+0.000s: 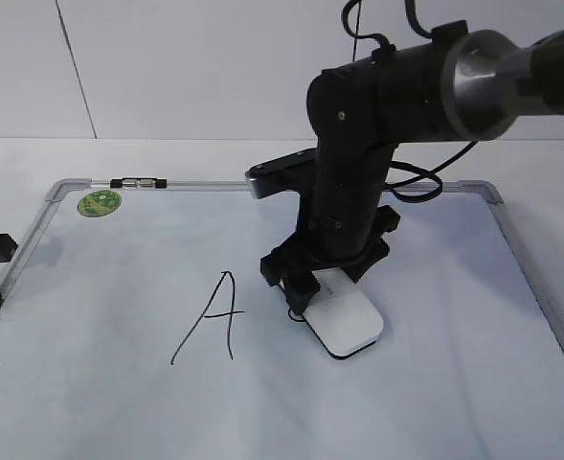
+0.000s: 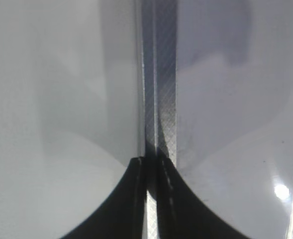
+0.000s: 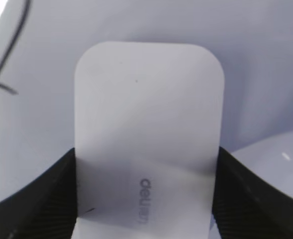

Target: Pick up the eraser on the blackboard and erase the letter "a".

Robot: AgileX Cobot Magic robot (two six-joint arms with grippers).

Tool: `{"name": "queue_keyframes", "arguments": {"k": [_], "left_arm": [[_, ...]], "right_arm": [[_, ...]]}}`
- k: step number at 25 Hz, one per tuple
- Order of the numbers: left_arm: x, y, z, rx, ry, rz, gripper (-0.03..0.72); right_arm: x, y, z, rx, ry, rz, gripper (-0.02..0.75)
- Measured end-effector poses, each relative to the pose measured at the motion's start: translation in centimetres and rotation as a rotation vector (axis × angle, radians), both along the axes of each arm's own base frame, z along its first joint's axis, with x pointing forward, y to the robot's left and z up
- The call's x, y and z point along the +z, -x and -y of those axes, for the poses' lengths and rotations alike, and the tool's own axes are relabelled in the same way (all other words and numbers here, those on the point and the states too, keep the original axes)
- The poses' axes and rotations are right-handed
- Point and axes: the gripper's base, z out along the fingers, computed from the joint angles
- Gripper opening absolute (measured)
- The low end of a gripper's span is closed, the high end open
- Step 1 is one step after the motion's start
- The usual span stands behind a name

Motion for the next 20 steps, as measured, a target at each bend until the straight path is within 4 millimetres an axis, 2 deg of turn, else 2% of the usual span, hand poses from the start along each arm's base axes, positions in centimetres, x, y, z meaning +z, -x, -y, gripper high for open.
{"name": "queue_keyframes", "arguments": {"k": [7, 10, 14, 20], "left_arm": [[0.0, 0.0, 0.0, 0.0, 0.0, 0.002, 0.017], [0.0, 0.0, 0.0, 0.0, 0.0, 0.002, 0.017], [0.0, 0.0, 0.0, 0.0, 0.0, 0.002, 0.017], [0.0, 0.0, 0.0, 0.0, 0.0, 0.002, 0.017]], "right_arm": [[0.0, -2.5, 4.0, -0.116, -0.001, 0.012, 0.556], [0.0, -2.7, 4.3, -0.125, -0.002, 0.011, 0.556], [0.2, -1.8, 3.2, -0.061, -0.014, 0.003, 0.556], [-0.1, 1.5, 0.0, 0.067, 0.006, -0.031, 0.556]]}}
